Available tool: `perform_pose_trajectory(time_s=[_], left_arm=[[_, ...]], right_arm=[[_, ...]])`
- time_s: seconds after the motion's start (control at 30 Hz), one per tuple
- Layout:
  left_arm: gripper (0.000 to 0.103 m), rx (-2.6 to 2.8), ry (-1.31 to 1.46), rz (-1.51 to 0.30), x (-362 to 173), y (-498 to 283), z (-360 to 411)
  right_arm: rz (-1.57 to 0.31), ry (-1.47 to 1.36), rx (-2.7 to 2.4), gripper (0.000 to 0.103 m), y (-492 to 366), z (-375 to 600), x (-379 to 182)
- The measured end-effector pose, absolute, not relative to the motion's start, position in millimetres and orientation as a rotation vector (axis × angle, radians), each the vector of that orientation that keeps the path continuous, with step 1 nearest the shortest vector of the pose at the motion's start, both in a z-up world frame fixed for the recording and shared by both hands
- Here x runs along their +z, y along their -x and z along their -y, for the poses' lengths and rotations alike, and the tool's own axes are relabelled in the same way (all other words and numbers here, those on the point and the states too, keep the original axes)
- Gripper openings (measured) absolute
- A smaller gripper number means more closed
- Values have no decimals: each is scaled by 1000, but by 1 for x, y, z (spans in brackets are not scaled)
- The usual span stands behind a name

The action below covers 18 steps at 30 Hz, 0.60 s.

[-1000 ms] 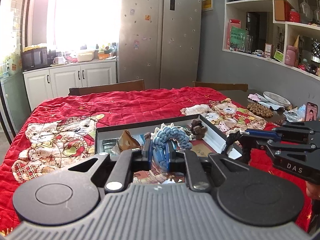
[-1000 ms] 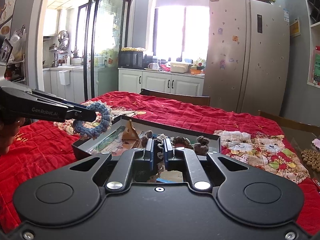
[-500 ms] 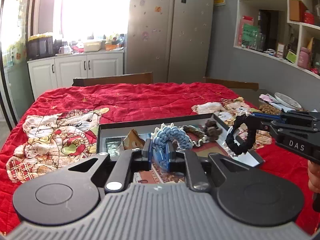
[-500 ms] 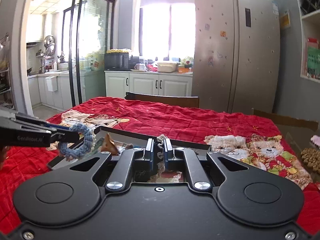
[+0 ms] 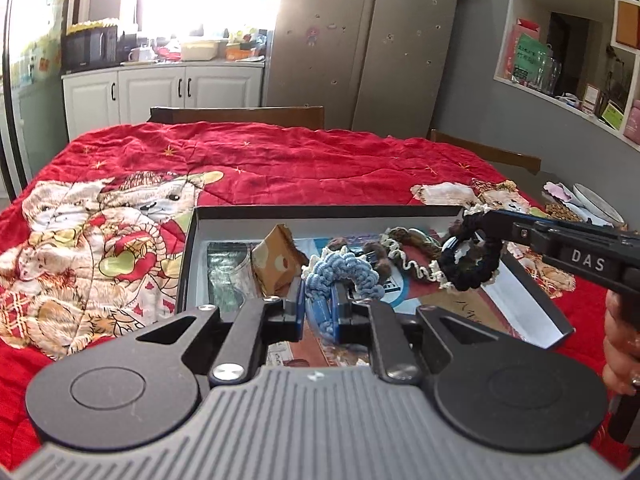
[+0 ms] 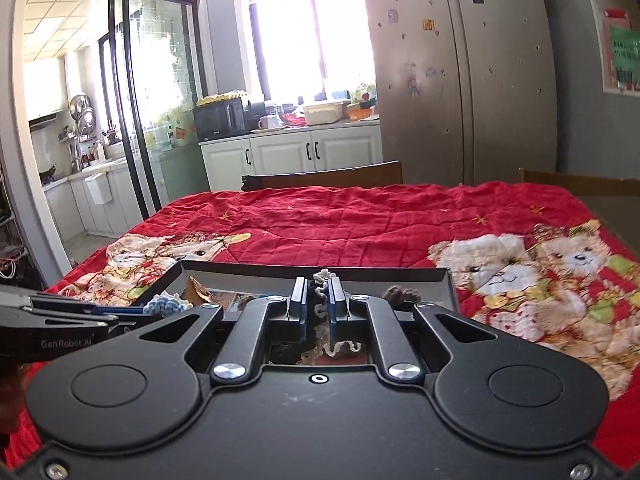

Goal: Organize objects
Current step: 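Lower the blue scrunchie and black lace scrunchie into the box and open both grippers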

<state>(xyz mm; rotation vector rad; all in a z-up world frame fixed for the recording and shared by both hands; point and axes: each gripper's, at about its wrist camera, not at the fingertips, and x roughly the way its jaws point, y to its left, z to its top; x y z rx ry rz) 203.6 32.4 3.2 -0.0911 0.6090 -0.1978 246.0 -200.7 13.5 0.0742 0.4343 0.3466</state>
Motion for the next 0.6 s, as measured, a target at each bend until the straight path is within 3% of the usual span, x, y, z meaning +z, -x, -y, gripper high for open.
perform_pose_trajectory(time_s=[0.6], left_arm=[[16,-165,117,-636,-22,-222,-37]], right_arm=[[-497,-128,355,10,-271,190,-19]])
